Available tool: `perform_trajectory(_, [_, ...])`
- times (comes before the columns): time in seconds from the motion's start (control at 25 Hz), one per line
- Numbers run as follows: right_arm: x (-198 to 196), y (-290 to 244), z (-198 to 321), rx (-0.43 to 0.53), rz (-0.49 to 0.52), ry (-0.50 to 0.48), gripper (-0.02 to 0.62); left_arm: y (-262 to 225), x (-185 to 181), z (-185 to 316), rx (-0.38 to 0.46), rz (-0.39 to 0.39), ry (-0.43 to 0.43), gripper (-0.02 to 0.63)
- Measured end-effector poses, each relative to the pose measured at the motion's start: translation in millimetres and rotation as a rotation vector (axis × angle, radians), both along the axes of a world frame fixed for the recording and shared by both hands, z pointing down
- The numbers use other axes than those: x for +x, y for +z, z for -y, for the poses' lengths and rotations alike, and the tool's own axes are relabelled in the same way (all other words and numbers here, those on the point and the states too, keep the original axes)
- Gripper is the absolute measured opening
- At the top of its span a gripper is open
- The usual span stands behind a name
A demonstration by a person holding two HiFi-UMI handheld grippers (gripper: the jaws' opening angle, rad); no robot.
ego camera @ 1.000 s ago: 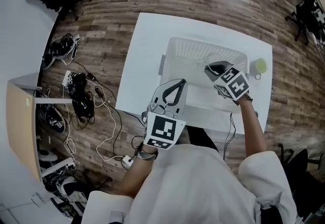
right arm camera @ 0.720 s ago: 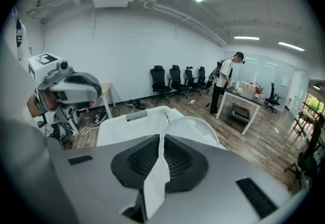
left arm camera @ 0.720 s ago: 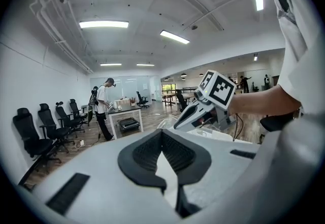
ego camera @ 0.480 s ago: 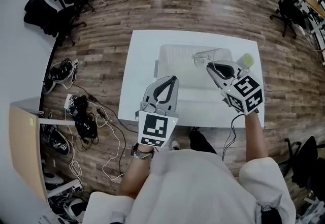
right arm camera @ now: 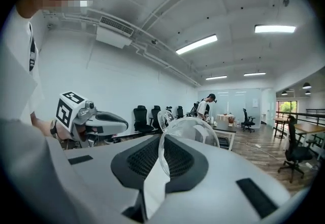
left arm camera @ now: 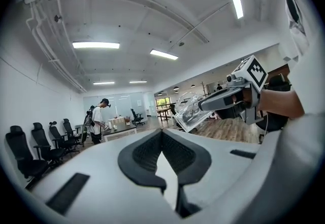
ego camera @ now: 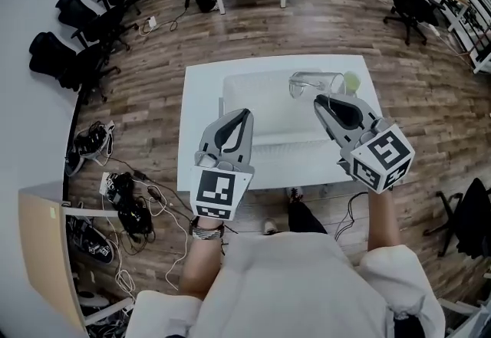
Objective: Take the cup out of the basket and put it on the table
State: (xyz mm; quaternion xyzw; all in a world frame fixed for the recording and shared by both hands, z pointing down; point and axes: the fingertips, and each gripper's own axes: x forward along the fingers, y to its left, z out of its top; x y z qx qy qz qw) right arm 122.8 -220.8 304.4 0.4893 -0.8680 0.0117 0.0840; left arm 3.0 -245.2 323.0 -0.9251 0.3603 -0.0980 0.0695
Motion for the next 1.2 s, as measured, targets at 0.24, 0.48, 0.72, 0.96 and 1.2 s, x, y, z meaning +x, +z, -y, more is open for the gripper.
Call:
perform_trajectory(0.24, [11, -29, -34, 0.087, 0.06, 0.066, 0.04, -21, 4, -19, 0.052, -0.013, 0.027, 0.0])
perform_trajectory(0.48, [19, -37, -62, 0.117, 0.092, 0.09, 0.04, -37, 10, -40, 0.091, -0.031, 0.043, 0.0])
perform_trajectory(0.72, [15, -41, -71, 0.127, 0.092, 0.096, 0.04, -42, 9, -52, 0.107, -0.04, 0.055, 0.0])
perform_trajectory(0.96, [15, -40, -74, 0.131, 0.088, 0.096, 0.04, -43, 11, -57, 0.119, -0.048, 0.06, 0.0])
perform_trajectory(1.2, [12, -46, -67, 0.125, 0.092, 0.084, 0.04, -47, 13, -52, 0.117, -0.055, 0.059, 0.0])
